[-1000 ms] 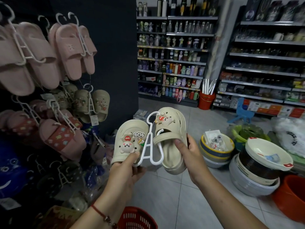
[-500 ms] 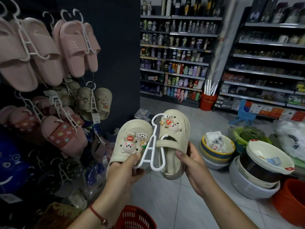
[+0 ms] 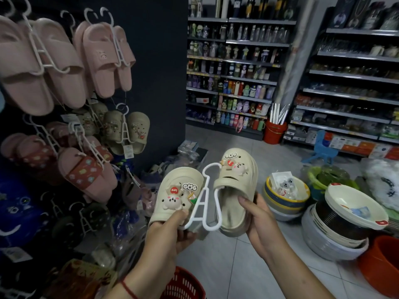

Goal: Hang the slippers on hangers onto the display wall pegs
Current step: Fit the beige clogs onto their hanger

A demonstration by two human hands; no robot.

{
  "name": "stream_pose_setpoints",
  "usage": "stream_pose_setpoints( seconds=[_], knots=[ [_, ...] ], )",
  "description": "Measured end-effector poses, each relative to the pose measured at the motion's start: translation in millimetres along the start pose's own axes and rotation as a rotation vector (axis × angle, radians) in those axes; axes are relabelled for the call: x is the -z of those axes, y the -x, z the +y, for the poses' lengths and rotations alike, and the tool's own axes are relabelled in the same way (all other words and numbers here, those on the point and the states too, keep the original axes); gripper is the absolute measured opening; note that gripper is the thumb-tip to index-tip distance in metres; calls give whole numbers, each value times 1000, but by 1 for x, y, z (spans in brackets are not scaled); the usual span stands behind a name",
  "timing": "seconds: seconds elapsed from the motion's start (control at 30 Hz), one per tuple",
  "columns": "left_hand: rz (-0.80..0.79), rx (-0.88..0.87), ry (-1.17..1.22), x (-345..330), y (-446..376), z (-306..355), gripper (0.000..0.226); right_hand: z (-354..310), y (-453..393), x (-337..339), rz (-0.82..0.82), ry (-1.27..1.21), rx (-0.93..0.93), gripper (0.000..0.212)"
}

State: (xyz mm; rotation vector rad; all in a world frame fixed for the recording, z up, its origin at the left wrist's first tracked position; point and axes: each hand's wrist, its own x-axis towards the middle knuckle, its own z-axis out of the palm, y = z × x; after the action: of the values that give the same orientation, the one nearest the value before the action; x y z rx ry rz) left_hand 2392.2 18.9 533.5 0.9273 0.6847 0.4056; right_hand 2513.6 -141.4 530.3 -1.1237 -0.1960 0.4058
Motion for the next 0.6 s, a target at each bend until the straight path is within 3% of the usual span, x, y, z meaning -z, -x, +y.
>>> stream_pose_setpoints(
  seconds=[0.13,0.3,0.6],
  knots=[
    [12,-4,25,1,-12,1,24,-2,-2,4,-100,95,-28,63],
    [-55,-44,31,-6,-10,9,17,-6,-4,8,-111,138,-71,67],
    [-11,-14,-26,2,-13,1,15,-17,-9,14,-146,144,-28,76]
  ],
)
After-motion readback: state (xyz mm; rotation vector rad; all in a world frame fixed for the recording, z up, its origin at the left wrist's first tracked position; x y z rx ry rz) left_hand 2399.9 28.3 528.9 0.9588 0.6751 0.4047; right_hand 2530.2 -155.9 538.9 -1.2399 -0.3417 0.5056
